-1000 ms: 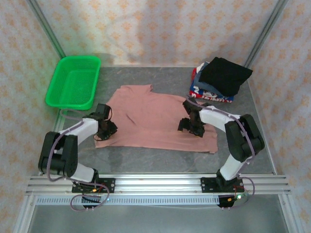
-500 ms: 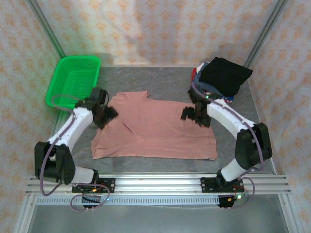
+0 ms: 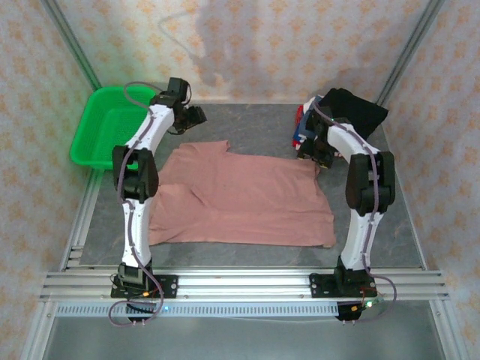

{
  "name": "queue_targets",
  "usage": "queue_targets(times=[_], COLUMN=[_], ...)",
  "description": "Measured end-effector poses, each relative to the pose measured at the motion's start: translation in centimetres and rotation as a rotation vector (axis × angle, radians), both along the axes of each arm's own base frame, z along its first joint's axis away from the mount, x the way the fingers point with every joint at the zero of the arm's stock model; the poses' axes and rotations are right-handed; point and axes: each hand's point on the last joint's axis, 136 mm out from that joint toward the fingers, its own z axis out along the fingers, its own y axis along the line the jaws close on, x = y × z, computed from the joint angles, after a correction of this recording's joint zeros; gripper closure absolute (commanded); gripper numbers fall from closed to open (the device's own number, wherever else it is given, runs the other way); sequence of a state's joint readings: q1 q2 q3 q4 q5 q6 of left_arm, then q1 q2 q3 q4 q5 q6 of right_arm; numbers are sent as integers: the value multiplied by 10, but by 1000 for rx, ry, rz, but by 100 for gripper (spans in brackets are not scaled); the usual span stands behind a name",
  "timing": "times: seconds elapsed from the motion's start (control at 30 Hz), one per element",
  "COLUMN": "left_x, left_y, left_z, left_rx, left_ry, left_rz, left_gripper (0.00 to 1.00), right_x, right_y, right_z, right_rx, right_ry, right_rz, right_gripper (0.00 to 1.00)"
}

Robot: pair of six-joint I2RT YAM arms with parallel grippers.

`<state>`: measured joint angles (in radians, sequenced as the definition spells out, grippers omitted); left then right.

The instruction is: Fold and stack the t-shirts

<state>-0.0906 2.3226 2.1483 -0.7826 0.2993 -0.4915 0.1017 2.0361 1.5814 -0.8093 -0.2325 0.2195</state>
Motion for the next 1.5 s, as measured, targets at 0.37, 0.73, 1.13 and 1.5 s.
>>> queue_targets(times=[0.37,0.73,1.13,1.5], left_x=[-1,3,-11,-12], left_y=[12,29,32,37], left_z=[-34,-34,-63,-65], left_rx=[46,78,101,130], left_ry=[59,47,105,110], left_rz=[-18,11,-3,12], left_gripper=[37,38,40,40], right_x=[13,38,44,57], right_y=[-3,-4,-5,-15], right_z=[-17,-29,-26,49], right_rx=[-18,-41,-50,-129], right_ry=[-17,-55,-72,-298], right_rz=[24,39,62,131], right_gripper=[30,54,98,97])
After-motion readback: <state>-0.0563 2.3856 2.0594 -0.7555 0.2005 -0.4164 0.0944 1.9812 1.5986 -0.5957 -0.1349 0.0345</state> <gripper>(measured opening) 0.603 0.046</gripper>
